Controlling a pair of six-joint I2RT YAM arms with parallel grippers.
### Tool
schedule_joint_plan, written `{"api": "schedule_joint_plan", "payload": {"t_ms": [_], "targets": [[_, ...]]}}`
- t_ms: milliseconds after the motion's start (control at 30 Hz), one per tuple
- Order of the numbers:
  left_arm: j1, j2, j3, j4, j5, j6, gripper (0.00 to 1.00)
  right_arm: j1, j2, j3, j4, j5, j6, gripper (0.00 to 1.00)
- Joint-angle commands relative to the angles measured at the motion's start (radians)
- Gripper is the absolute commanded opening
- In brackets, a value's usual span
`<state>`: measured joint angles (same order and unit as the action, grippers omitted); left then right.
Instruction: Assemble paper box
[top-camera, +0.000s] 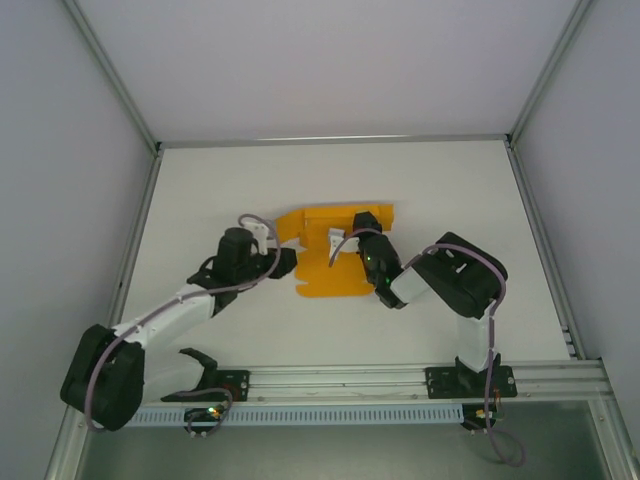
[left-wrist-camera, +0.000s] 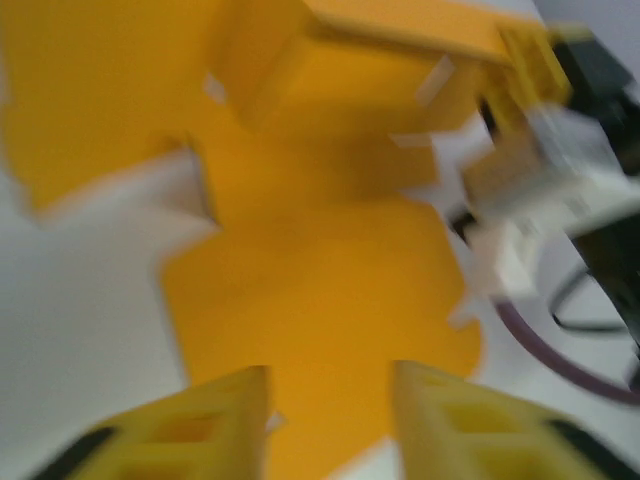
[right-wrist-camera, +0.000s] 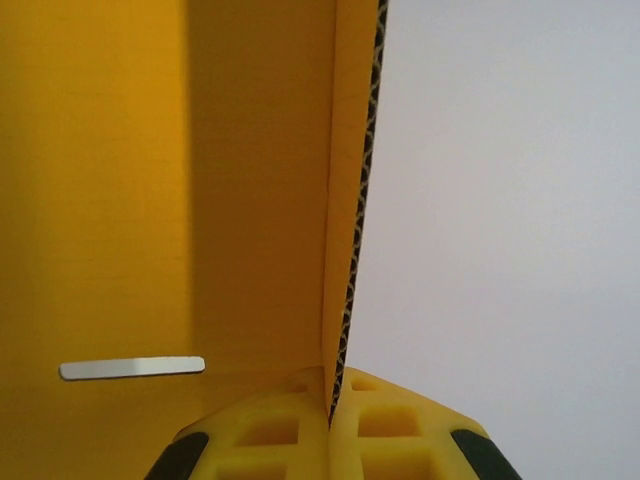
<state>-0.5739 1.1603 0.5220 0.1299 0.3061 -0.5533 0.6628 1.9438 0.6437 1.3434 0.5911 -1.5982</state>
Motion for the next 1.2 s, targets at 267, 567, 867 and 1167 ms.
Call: {"api": "schedule_joint_plan", "payload": {"t_ms": [267,567,867,1167], "targets": [[-0.080,0.525,0.202,0.127,-0.005,-0.087,0.00,0.006,0.029,0.042,-0.008,-0.002,0.015,0.00],[-0.081,0.602,0.240,-0.019,-0.185,-0.068,0.00,0.060,0.074,-0.059,-0.012,-0.008,0.022,0.00],[-0.084,0.585,0.234,-0.019,-0.146,-0.057,0.00,0.053,0.156,-0.059,-0.077,0.007,0.091,0.00],[-0.082,0.346,0.251,-0.175,-0.158,-0.034,0.08,0.021,0.150,-0.043,-0.070,0.001,0.070,0.00]]}}
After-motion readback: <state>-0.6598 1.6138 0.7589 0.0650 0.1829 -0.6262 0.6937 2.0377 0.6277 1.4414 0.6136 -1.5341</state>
